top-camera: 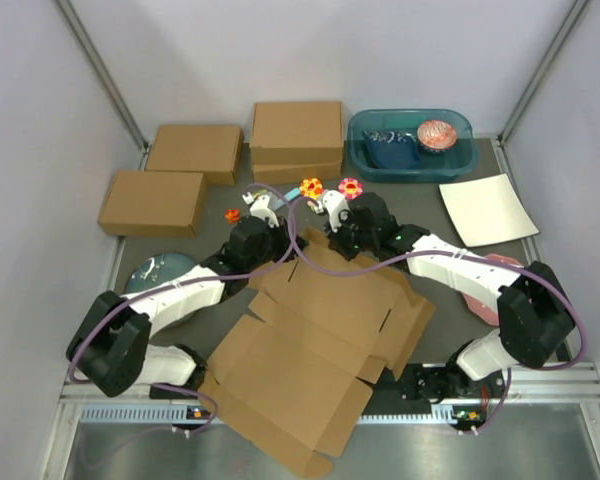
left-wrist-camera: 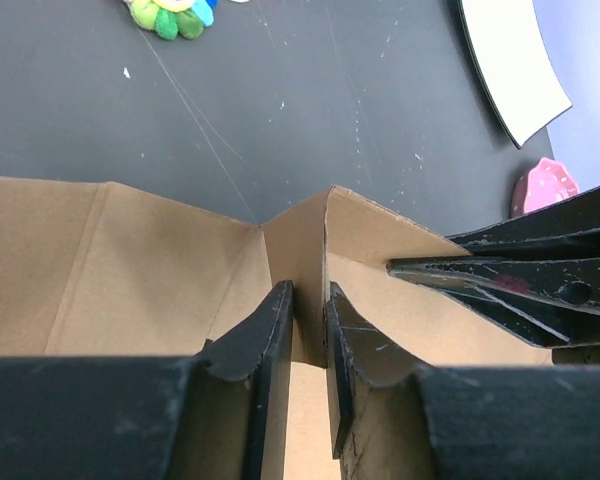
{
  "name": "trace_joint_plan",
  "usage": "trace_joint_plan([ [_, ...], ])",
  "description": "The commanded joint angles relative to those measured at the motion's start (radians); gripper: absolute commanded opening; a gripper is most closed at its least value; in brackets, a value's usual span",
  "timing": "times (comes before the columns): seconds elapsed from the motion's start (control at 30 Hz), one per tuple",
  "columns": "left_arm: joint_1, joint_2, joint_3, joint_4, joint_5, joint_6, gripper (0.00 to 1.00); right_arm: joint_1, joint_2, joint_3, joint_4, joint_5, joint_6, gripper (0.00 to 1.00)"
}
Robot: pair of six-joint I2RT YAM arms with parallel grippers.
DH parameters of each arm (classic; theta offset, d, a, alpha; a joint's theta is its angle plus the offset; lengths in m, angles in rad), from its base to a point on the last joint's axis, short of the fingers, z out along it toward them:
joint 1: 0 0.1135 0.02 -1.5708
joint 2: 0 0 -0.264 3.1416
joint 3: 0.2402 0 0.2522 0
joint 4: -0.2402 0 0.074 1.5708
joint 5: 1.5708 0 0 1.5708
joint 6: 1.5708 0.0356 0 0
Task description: Fold the paper box
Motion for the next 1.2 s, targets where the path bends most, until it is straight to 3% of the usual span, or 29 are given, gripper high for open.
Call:
trace_joint_plan([
  [0.0,-0.019,-0.084,0.014,-0.043,-0.047,-0.028,0.25,0.02,-0.012,0.02,0.057,-0.019,0.001,0.0],
  [0.13,-0.019,-0.187,0.026,-0.162,-0.162,0.089,0.41,0.02,-0.023,0.018,0.046,-0.016,-0.007,0.0],
  [0.2,-0.019,-0.257,0.026,-0.221,-0.228,0.13,0.57,0.018,-0.027,0.015,0.046,-0.017,-0.008,0.0],
  [0.27,-0.019,-0.324,0.031,-0.336,-0.285,0.155,0.67,0.018,-0.03,0.012,0.048,-0.02,-0.01,0.0],
  [0.47,-0.019,-0.487,-0.023,-0.599,-0.328,0.106,0.68,0.026,-0.033,0.006,0.046,-0.034,-0.007,0.0],
  [0.5,-0.019,-0.5,-0.033,-0.629,-0.319,0.06,0.7,0.026,-0.033,0.006,0.045,-0.037,-0.007,0.0],
  [0.53,-0.019,-0.518,-0.061,-0.656,-0.314,0.034,0.79,0.027,-0.03,0.006,0.043,-0.039,-0.007,0.0],
  [0.63,-0.021,-0.538,-0.11,-0.772,-0.311,-0.081,0.79,0.034,-0.029,0.004,0.042,-0.043,-0.005,0.0],
  [0.77,-0.021,-0.534,-0.162,-0.818,-0.277,-0.127,0.77,0.04,-0.032,-0.005,0.04,-0.043,-0.004,0.0],
  [1.17,-0.021,-0.517,-0.25,-0.774,-0.221,-0.121,0.75,0.052,-0.037,-0.014,0.034,-0.034,-0.004,0.0],
])
